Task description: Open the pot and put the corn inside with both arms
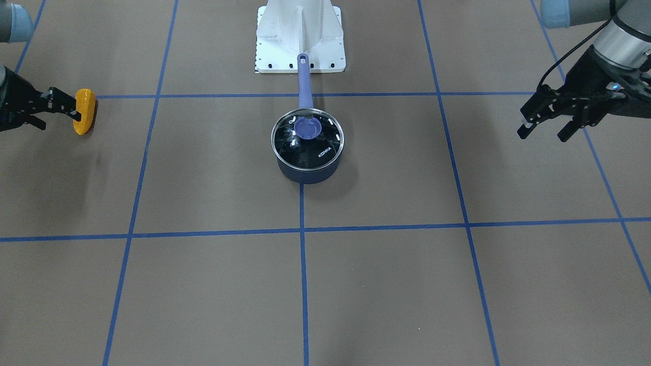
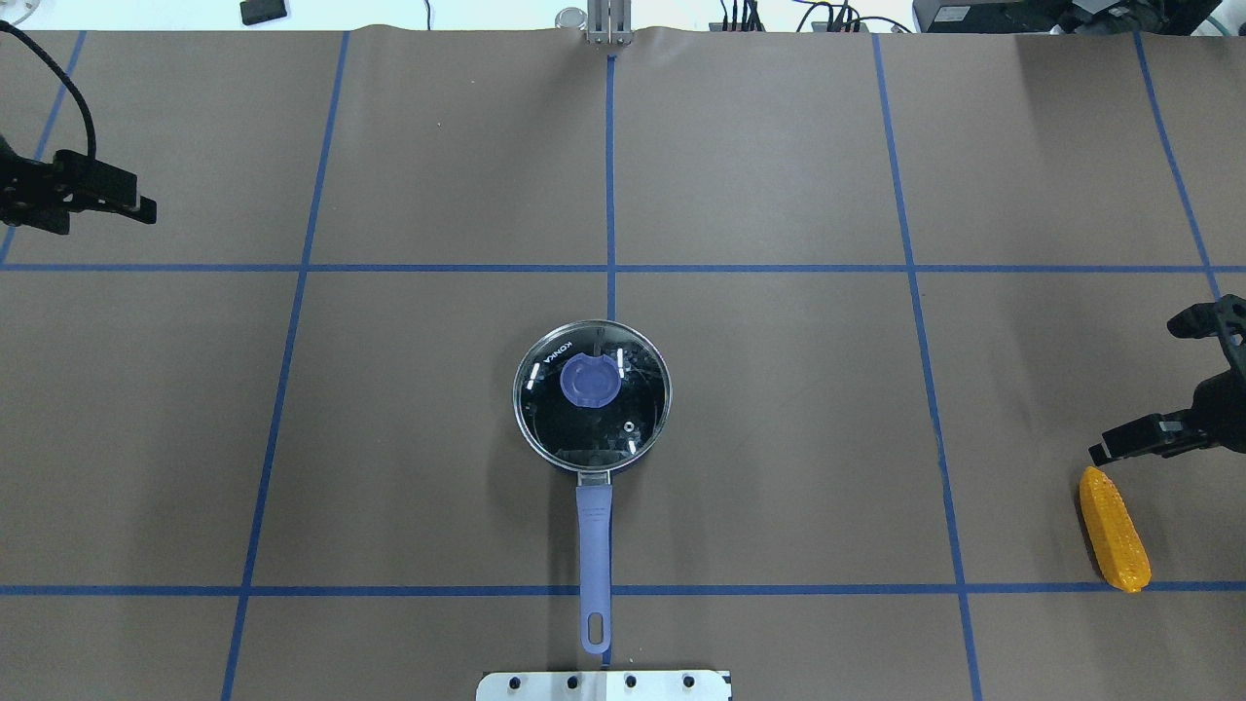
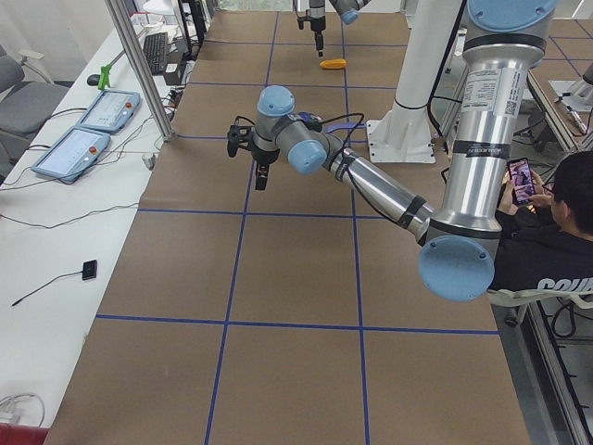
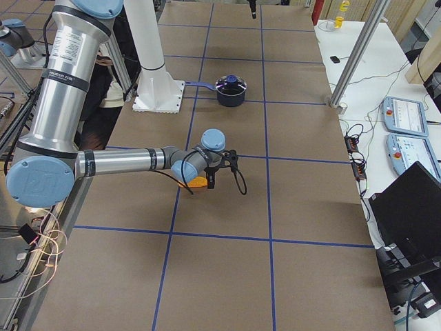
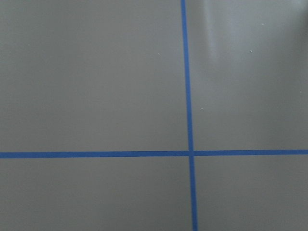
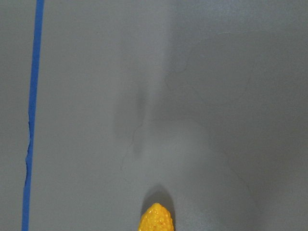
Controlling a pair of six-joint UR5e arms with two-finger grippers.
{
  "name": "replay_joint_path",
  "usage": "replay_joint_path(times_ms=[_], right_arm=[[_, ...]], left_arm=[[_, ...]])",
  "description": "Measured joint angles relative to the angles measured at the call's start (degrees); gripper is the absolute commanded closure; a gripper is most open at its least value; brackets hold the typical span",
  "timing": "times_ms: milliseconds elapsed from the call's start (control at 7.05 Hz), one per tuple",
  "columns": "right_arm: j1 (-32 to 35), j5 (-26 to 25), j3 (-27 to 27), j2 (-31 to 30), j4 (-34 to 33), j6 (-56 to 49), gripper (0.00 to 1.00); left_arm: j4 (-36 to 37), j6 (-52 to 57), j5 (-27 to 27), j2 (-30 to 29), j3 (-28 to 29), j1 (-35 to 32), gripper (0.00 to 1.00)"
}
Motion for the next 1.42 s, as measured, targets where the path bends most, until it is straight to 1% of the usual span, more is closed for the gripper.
replay_joint_path(times_ms=[284,567,709,851,993,1418], right_arm=[[-3.7,-3.0,0.4,-1.2,2.5,3.5,0.01],[-7.7,-6.7,0.4,-2.6,5.3,6.7,0.01],[-9.1,-8.3,0.4,-3.2,5.7,7.2,0.08],[-10.0,-9.3,0.4,-3.6,5.8,7.4,0.18],[-10.6,-9.7,0.4,-3.8,5.9,7.5,0.37],[-12.0,-10.0,0.4,-3.9,6.0,7.5,0.55]], left_arm=[[2.2,-2.3,2.4,-2.1,-0.4,2.8,0.02],[4.8,-2.7,3.4,-3.5,-1.1,3.9,0.02],[5.2,-2.8,3.5,-3.9,-1.2,4.2,0.02],[5.4,-2.8,3.5,-4.0,-1.2,4.4,0.02],[5.4,-2.9,3.6,-4.0,-1.2,4.5,0.02],[5.5,-2.9,4.6,-4.1,-1.2,4.9,0.02]])
